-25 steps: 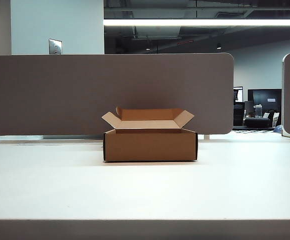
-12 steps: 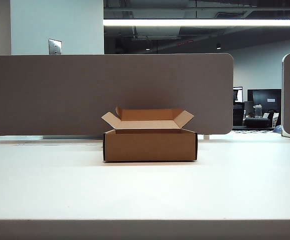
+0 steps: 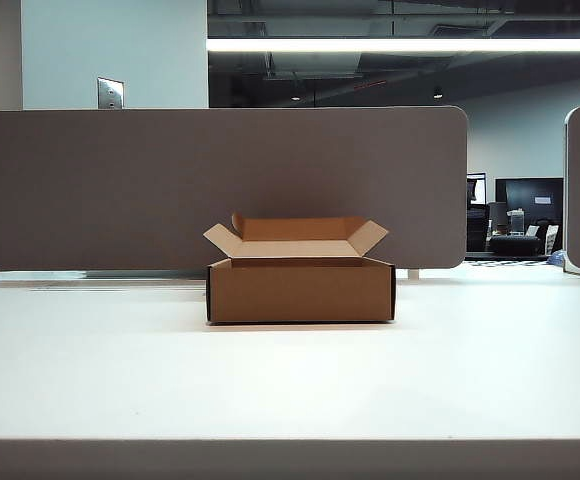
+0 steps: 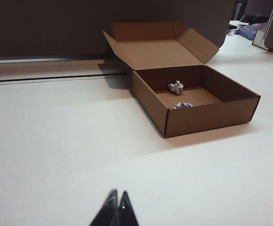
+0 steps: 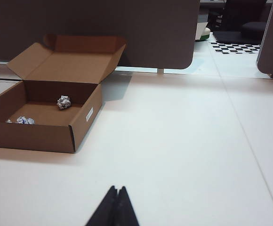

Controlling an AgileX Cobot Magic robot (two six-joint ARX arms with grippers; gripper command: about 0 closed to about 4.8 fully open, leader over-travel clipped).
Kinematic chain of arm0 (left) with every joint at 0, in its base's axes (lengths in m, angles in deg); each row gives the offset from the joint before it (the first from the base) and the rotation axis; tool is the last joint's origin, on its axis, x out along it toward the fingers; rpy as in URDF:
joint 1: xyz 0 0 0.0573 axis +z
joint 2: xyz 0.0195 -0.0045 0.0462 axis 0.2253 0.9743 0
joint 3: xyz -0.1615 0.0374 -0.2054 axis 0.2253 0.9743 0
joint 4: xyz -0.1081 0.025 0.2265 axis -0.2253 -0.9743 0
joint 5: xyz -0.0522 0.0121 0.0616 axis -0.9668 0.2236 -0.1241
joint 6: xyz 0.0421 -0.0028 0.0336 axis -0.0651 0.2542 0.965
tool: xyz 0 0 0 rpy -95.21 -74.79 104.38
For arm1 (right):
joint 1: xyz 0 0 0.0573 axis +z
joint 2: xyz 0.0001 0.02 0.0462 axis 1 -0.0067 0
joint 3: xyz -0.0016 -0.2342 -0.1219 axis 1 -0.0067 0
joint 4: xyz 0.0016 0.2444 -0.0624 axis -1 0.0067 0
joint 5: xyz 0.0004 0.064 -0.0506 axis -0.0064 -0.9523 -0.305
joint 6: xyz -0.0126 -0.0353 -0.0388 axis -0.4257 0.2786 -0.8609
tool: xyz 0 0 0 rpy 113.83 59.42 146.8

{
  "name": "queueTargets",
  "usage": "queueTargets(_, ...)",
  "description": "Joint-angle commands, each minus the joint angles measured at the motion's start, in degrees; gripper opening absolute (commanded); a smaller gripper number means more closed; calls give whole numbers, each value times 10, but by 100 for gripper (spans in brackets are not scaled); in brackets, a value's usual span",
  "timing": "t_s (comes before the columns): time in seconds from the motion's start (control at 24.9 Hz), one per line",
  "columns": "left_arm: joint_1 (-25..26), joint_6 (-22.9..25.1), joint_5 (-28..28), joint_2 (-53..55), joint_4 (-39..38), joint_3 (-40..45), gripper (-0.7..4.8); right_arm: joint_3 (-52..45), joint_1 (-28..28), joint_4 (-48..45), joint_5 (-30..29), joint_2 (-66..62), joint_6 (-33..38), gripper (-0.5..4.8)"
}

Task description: Pick up all the paper balls on the table and put them in the paper box.

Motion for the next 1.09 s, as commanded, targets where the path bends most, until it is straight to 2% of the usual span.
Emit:
queueTargets(0.04,2,-1,9,0,43,16,-6,-16,0,-19,31,19,-2,0)
queueTargets(0.2,2,2,25,0,43,38,-6,-47,-1,-27,41,18,-2,0)
queueTargets(0.52,2,3,23,0,50,57,-6,-108,0,-43,1,18,-2,0)
queueTargets(1.09,2,9,36,0,29,59,-5,-116,0,-43,-10,18,-17,0)
